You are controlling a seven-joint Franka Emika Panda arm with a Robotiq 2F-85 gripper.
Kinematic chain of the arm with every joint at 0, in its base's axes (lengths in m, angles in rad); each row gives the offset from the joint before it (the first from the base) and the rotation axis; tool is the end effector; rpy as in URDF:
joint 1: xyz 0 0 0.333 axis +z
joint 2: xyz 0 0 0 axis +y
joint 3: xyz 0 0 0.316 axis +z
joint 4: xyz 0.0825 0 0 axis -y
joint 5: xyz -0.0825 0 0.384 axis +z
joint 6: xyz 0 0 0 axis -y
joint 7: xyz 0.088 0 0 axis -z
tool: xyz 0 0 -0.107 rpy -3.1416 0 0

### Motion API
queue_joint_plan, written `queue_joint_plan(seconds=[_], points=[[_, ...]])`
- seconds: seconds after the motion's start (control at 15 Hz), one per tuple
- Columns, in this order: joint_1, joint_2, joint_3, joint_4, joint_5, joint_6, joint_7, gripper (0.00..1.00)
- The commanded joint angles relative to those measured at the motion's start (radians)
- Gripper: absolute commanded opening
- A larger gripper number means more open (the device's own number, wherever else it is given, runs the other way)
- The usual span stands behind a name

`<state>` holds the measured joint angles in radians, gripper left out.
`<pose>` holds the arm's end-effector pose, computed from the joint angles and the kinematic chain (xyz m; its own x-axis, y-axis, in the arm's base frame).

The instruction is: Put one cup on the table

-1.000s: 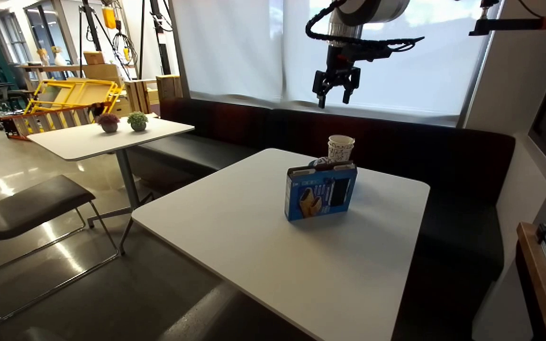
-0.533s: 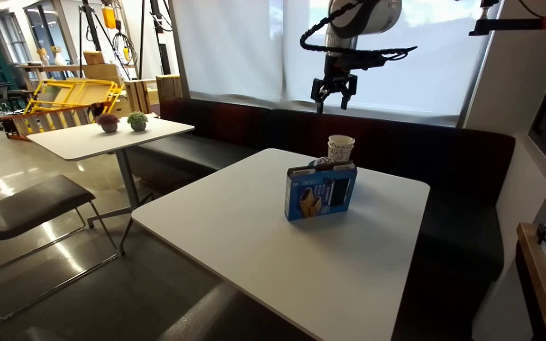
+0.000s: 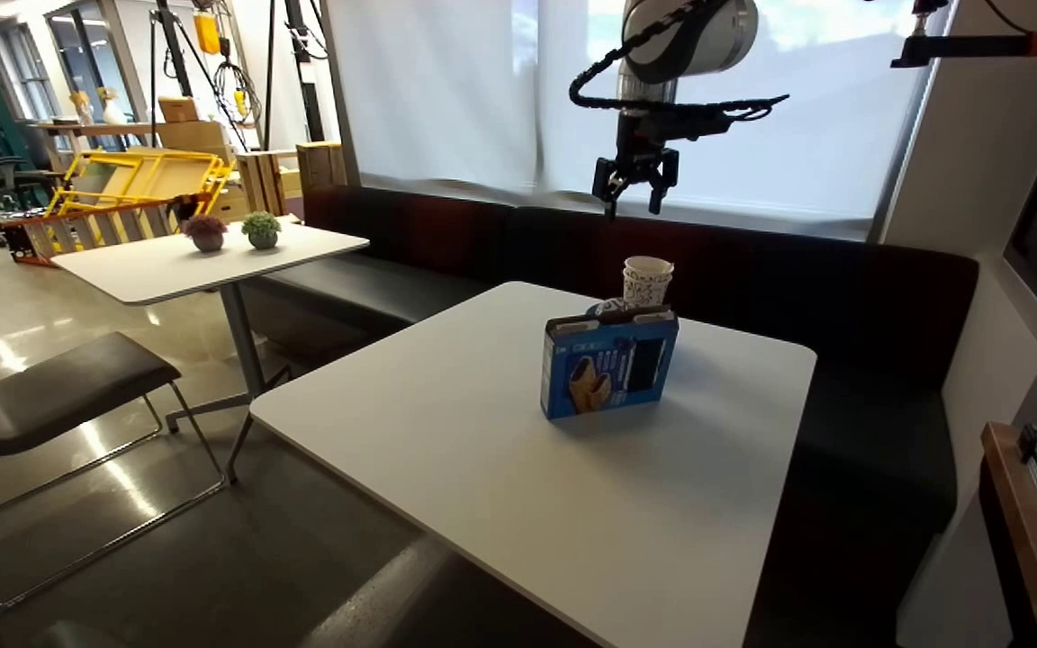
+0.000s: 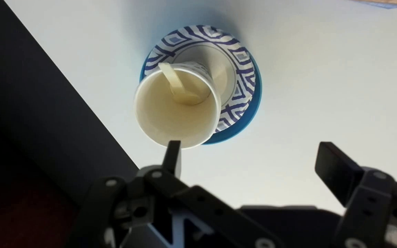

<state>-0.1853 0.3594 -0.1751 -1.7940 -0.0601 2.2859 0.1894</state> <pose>0.6162 -0.2238 0.3663 0.8713 -0.4667 0.1520 -0.4819 -0.8722 0.0843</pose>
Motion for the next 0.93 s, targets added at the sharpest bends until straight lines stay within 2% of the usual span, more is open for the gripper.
queue_joint_plan(seconds=[0.0, 0.33, 0.6, 0.67, 0.87], points=[[-0.018, 0.075, -0.001, 0.066, 0.038, 0.000, -0.033, 1.00], [-0.038, 0.151, 0.000, 0.124, 0.061, -0.002, -0.033, 1.00], [-0.044, 0.199, 0.001, 0.158, 0.072, -0.007, -0.028, 0.75], [-0.044, 0.210, -0.001, 0.161, 0.068, 0.000, -0.027, 0.63], [-0.041, 0.233, -0.007, 0.175, 0.057, 0.002, -0.019, 0.51]])
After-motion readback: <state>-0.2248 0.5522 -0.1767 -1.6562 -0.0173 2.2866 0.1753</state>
